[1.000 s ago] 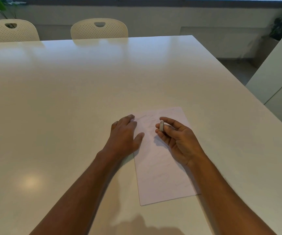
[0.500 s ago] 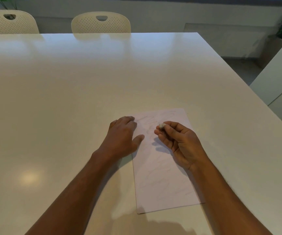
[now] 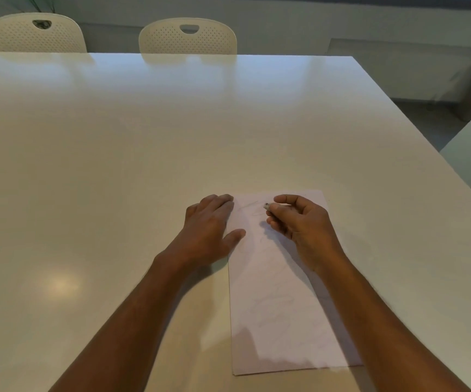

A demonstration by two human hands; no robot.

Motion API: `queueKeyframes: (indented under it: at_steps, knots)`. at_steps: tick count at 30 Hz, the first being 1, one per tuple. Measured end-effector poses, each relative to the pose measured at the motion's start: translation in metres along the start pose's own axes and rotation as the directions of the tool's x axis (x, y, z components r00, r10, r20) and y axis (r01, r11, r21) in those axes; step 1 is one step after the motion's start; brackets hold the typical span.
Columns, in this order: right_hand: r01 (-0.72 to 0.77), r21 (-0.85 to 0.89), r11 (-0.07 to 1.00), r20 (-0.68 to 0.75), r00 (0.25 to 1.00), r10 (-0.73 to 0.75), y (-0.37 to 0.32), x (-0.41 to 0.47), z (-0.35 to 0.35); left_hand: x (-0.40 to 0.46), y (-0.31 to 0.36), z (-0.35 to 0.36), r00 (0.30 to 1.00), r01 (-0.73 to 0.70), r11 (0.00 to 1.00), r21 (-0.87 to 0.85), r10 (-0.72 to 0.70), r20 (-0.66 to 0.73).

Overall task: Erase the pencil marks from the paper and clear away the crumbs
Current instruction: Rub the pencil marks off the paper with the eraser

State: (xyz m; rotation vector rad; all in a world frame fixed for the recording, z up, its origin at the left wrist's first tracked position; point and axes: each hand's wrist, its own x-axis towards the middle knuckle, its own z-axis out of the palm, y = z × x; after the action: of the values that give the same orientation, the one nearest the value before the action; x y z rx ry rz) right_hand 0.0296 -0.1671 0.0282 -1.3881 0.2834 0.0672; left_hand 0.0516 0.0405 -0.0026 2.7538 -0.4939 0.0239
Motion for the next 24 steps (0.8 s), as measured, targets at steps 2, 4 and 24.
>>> queueKeyframes:
  at_steps: [2, 4, 24]
  knots:
    - [0.072, -0.212, 0.975, -0.015, 0.997, -0.077, 0.002, 0.009, 0.006, 0.002, -0.002, -0.001, 1.0, -0.007, 1.0, 0.004, 0.006, 0.018]
    - [0.14, -0.373, 0.917, 0.006, 0.989, -0.149, 0.006, 0.018, 0.014, 0.003, -0.004, -0.002, 0.999, -0.014, 1.0, 0.007, 0.014, 0.034]
    - [0.412, -0.86, 0.301, 0.256, 0.859, -0.444, 0.016, 0.039, 0.041, 0.007, -0.011, -0.005, 0.993, 0.024, 1.0, 0.015, -0.026, 0.112]
